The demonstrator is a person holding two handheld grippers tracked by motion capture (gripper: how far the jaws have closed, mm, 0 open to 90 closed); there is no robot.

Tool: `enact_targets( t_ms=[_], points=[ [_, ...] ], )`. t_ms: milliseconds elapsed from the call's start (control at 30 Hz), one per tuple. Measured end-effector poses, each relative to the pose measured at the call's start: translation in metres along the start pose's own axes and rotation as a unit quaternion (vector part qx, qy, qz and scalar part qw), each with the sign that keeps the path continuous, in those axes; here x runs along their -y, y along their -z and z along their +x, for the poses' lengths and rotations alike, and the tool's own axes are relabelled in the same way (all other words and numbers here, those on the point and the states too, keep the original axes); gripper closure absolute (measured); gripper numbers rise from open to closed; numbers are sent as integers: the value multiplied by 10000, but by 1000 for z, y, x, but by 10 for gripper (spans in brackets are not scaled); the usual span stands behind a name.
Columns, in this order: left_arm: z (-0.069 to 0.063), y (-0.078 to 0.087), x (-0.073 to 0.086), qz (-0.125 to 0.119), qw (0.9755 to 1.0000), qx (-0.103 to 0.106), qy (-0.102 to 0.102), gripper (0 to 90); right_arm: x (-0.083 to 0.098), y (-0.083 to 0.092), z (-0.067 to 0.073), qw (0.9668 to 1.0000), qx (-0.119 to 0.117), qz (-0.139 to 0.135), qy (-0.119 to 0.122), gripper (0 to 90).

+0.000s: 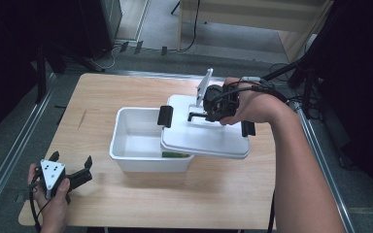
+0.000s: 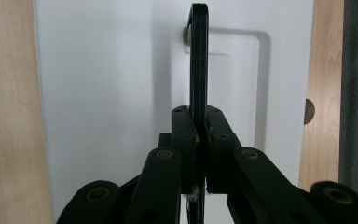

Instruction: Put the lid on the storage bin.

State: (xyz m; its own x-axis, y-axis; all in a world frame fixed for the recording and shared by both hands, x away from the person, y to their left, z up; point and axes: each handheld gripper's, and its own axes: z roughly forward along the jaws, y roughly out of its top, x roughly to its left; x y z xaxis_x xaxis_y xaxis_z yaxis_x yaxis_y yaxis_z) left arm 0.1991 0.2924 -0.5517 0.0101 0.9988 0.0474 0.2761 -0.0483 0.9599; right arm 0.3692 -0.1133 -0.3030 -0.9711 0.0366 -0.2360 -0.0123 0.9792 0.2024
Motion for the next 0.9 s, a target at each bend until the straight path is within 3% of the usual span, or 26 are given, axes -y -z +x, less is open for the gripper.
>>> enact_targets(
  t_ms=[633,867,900],
  points=[
    [-1,1,0,-37,10000,-9,43,0,-30,-10,3,9996,-140,-100,229,852],
    [-1,2,1,-83,10000,-9,4,0,-40,-12,5,9997,-186,-53,128,852],
    [-1,2,1,-97,10000,-16,5,0,-41,-13,3,9996,-186,-103,211,852]
  ],
)
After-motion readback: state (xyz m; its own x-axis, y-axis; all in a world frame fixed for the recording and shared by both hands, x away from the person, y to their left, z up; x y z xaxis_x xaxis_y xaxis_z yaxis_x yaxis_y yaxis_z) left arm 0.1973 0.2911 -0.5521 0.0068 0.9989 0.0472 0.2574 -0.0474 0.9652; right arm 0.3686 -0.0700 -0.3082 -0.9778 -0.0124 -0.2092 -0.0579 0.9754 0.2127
